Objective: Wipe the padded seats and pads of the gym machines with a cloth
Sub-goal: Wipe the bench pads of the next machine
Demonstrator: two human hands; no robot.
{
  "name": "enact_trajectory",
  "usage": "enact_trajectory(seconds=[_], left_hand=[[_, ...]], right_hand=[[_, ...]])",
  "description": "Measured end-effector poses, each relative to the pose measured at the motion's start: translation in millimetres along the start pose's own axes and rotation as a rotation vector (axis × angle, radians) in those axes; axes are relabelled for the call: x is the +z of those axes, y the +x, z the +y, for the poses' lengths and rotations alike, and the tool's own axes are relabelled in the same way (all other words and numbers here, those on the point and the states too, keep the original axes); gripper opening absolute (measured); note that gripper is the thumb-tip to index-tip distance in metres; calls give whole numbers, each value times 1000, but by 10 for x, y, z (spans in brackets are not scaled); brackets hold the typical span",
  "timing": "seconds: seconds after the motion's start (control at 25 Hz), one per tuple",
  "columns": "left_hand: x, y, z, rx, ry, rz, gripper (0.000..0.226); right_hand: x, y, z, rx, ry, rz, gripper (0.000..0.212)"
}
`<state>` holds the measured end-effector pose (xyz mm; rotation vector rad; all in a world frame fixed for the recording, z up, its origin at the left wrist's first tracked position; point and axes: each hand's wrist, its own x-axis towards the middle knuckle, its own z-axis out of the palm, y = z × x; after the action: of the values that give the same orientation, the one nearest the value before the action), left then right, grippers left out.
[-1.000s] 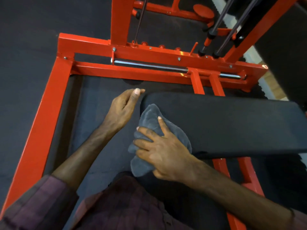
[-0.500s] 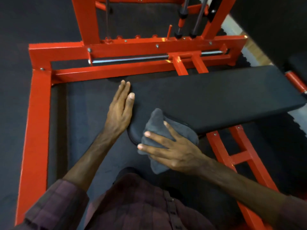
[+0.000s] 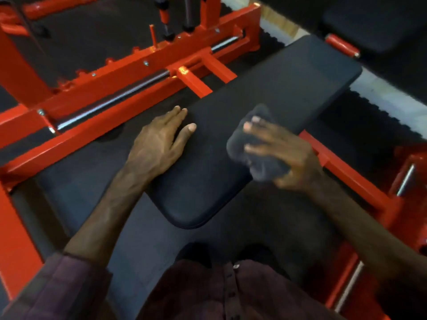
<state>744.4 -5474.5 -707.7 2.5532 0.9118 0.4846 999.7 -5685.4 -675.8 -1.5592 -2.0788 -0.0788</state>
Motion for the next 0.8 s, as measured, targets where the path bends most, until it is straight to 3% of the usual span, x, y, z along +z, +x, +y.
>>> enact_trajectory(seconds=[0.12, 0.24, 0.36, 0.44, 0.52, 0.6, 0.68, 0.8], left_hand=[[45, 214, 69, 46, 38, -58, 77], [57, 369, 126, 21, -1, -104, 80], [146, 491, 174, 18, 38, -129, 78], [177, 494, 197, 24, 61, -133, 75], [185, 491, 187, 50, 79, -136, 74], [163, 530, 155, 68, 52, -147, 73], [166, 594, 161, 80, 43, -161, 75], [215, 725, 219, 104, 40, -178, 76]], right_hand=[[206, -1, -328, 420, 168, 477, 41], [665, -412, -1168, 712, 419, 637, 52], [1082, -694, -1703, 867, 513, 510, 83], [1347, -582, -1787, 893, 459, 455, 79], [1533, -362, -1784, 903, 549, 650, 65], [1583, -207, -1598, 904, 667, 927, 67], [1467, -125, -1228, 1031, 679, 1126, 68], [1464, -111, -1225, 1121, 779, 1219, 61]])
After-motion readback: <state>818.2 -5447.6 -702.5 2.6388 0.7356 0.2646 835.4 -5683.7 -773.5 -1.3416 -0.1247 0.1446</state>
